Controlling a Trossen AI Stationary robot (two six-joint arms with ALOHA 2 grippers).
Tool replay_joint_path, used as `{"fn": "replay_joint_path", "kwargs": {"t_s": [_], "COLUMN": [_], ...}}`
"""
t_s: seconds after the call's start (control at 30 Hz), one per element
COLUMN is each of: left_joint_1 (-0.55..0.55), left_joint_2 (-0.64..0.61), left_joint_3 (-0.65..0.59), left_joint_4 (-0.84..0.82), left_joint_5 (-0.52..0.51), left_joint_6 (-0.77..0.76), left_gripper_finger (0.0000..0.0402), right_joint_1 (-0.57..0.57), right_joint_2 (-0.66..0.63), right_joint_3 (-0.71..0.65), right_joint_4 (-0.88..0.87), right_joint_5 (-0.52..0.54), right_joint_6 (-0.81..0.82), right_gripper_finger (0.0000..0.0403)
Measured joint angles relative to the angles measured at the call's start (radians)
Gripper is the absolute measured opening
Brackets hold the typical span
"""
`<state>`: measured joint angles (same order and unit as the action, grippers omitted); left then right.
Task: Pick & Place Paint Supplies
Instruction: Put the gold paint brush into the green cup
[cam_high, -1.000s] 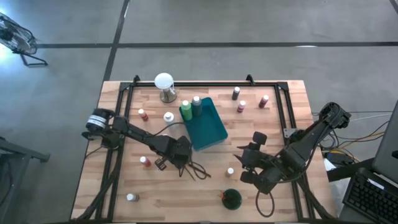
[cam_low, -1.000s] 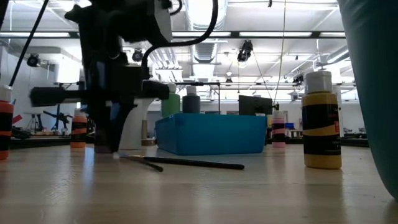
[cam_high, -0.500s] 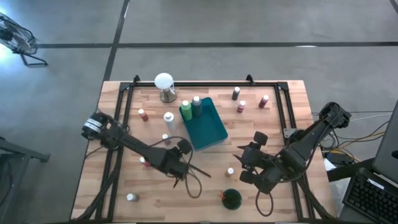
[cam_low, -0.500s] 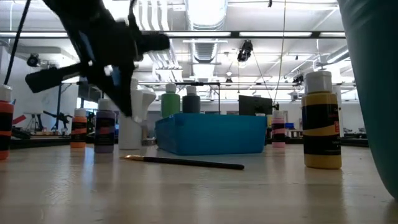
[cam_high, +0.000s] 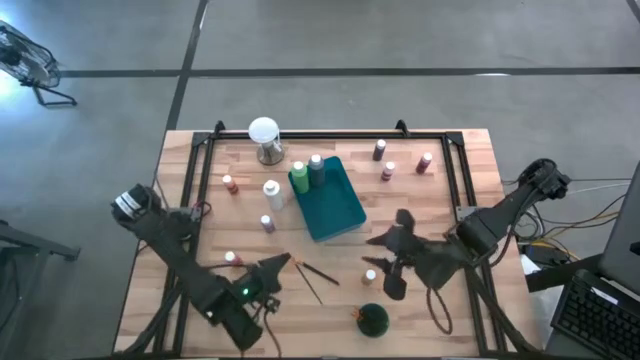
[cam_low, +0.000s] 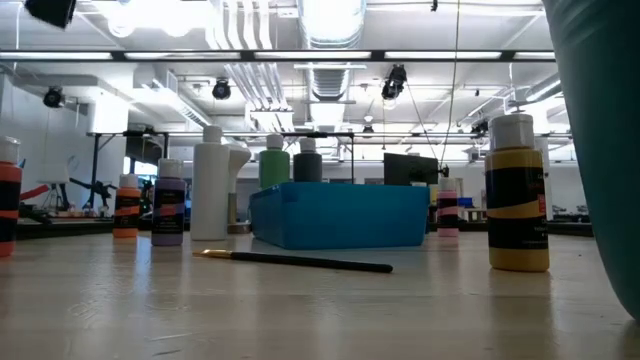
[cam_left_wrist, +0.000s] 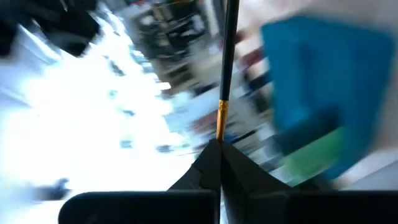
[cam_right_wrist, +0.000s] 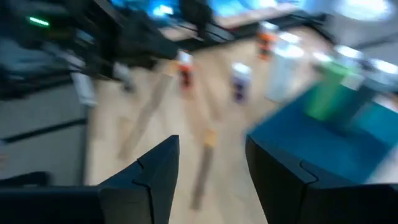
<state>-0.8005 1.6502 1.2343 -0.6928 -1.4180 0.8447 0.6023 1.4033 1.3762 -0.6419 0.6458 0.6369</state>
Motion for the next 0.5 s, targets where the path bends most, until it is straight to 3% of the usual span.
{"fn": "replay_joint_path", "kwargs": {"t_s": [0.1,0.2,0.5], "left_joint_1": [-0.01,-0.005,0.033], "left_joint_2": [0.0,-0.003,-0.004], "left_joint_3": [0.003,0.007,0.008], "left_joint_4": [0.057,0.063,0.051], "left_joint_5": [-0.055,-0.067,-0.144], "left_joint_6": [0.179,0.171,0.126], "left_gripper_finger": [0.0,0.0,0.0], "right_joint_1": [-0.037,-0.066,-0.162], "right_joint_2": [0.002,0.005,0.036], "right_joint_3": [0.0,-0.005,-0.11], "right_joint_4": [0.141,0.223,0.374], "right_joint_5": [-0.133,-0.226,-0.356], "right_joint_6": [-0.094,-0.145,-0.142], "right_gripper_finger": [0.0175,0.0166,0.0146]}}
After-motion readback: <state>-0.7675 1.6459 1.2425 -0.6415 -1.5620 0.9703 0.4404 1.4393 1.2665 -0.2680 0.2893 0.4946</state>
